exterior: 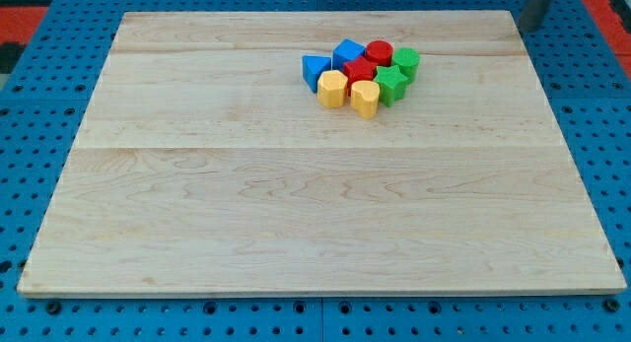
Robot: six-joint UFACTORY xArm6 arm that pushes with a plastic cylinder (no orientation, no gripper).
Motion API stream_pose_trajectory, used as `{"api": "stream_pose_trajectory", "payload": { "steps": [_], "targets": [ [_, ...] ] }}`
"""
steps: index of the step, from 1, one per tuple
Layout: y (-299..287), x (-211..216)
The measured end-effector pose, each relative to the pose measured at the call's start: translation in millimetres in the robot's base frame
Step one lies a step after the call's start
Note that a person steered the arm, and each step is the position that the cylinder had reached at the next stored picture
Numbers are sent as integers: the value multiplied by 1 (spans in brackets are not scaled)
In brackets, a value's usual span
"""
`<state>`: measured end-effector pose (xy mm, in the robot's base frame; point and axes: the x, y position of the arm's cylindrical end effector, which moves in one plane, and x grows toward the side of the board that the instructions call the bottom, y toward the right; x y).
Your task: Push the group of green blocks away from the red blocks
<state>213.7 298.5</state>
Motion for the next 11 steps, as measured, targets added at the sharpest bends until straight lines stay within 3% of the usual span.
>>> {"api": "stream_pose_trajectory", "payload": {
  "steps": [3, 7, 9, 10, 11],
  "targets": [
    [-41, -5],
    [-126, 30],
    [-195, 113],
    [-206, 122],
    [-208, 163]
  ]
}}
